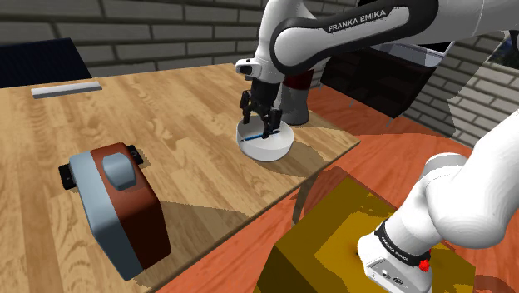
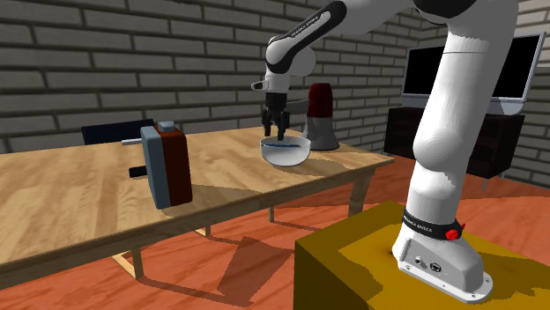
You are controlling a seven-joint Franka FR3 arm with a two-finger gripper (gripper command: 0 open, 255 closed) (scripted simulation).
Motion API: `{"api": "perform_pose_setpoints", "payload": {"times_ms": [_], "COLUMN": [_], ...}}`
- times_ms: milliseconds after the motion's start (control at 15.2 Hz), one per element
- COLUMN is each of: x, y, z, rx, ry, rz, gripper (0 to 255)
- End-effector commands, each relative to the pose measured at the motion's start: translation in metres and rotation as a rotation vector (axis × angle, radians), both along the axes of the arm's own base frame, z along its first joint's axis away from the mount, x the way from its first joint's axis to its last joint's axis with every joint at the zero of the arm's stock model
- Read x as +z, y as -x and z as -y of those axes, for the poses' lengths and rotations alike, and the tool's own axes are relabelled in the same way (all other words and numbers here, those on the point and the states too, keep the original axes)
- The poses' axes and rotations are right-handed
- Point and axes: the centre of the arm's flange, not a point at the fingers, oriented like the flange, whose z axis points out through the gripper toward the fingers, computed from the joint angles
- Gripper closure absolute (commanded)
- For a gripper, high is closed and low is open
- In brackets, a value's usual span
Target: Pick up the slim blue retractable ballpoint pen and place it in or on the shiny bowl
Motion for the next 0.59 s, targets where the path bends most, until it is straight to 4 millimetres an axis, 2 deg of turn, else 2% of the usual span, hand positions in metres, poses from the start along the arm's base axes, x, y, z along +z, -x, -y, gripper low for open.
{"api": "perform_pose_setpoints", "payload": {"times_ms": [0, 198, 528], "x": [0.013, 0.050, 0.050], "y": [0.000, -0.001, -0.001], "z": [0.001, 0.005, 0.005], "rx": [0.000, 0.000, 0.000], "ry": [0.000, 0.000, 0.000], "rz": [0.000, 0.000, 0.000], "gripper": [0, 0, 0]}}
